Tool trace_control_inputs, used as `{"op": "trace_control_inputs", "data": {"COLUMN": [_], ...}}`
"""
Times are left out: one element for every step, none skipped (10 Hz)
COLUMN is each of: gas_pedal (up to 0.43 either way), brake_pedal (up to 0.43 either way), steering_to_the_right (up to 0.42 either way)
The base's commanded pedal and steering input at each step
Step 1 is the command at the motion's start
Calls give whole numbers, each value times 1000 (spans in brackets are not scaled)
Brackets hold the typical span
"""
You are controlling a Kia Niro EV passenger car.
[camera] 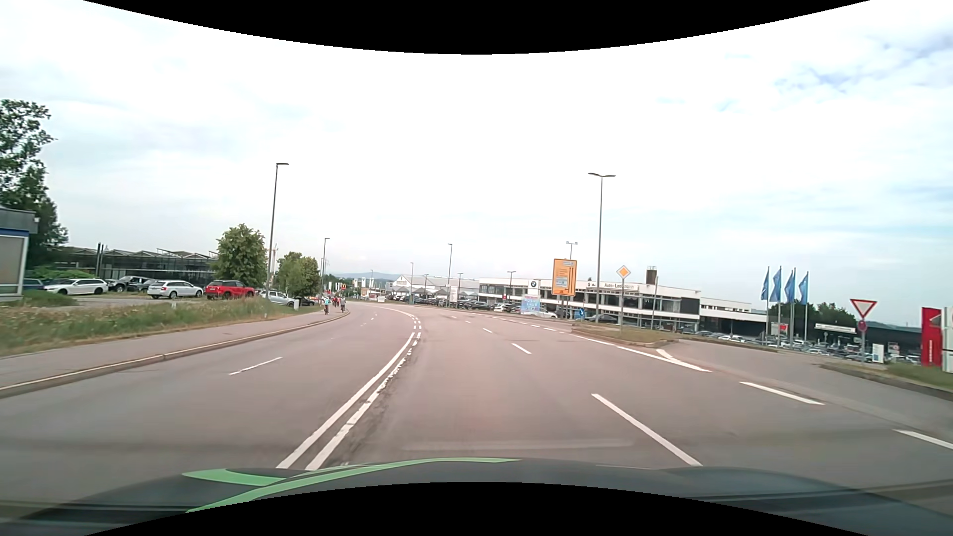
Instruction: Follow the waypoints while adhering to traffic rules and regulations
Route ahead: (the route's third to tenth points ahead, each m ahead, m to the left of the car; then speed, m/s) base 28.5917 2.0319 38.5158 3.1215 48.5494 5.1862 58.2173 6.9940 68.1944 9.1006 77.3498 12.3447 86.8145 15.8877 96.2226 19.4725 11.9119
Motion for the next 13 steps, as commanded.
{"op": "trace_control_inputs", "data": {"gas_pedal": [0, 0, 0, 0, 0, 0, 0, 0, 0, 0, 0, 0, 0], "brake_pedal": [98, 91, 91, 91, 79, 79, 73, 61, 55, 43, 37, 30, 37], "steering_to_the_right": [-17, -17, -18, -19, -19, -19, -20, -19, -19, -19, -19, -19, -19]}}
